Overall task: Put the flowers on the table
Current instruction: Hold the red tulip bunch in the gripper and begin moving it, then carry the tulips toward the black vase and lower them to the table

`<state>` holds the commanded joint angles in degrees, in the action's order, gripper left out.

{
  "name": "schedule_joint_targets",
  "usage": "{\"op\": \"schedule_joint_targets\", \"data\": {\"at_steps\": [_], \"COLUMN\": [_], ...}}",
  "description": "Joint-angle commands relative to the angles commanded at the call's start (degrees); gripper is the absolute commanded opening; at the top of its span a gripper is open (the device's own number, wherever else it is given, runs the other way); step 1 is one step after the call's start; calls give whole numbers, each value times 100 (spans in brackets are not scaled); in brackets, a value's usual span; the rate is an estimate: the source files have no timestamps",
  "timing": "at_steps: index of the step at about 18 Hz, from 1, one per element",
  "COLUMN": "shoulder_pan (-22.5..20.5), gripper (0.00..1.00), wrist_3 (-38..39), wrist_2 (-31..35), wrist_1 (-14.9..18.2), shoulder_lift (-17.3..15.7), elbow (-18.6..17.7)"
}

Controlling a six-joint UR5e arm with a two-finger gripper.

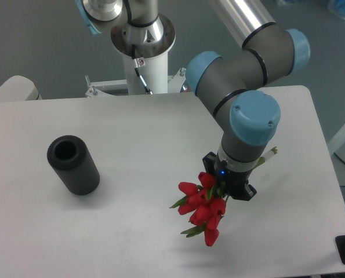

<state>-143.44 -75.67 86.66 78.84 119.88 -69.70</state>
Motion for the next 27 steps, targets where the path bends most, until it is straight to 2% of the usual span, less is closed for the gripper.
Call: {"op": "schedule_joint_targets", "data": {"at_steps": [11,14,18,23,25,27], "shoulder_pan": [0,-52,-70,-88,-79,-62], "gripper": [2,3,3,3,3,3], "wrist_3": [-18,-78,-667,-1264,-1414,-1537], "wrist_2": [0,9,9,17,18,18], "wrist_1": [-27,-44,-62,-88,-97,-149], "shoulder_lift": [-35,-315,-536,-975,-1054,-1264], "elbow": [-193,-675,-1071,-1783,-2020,-2432]}}
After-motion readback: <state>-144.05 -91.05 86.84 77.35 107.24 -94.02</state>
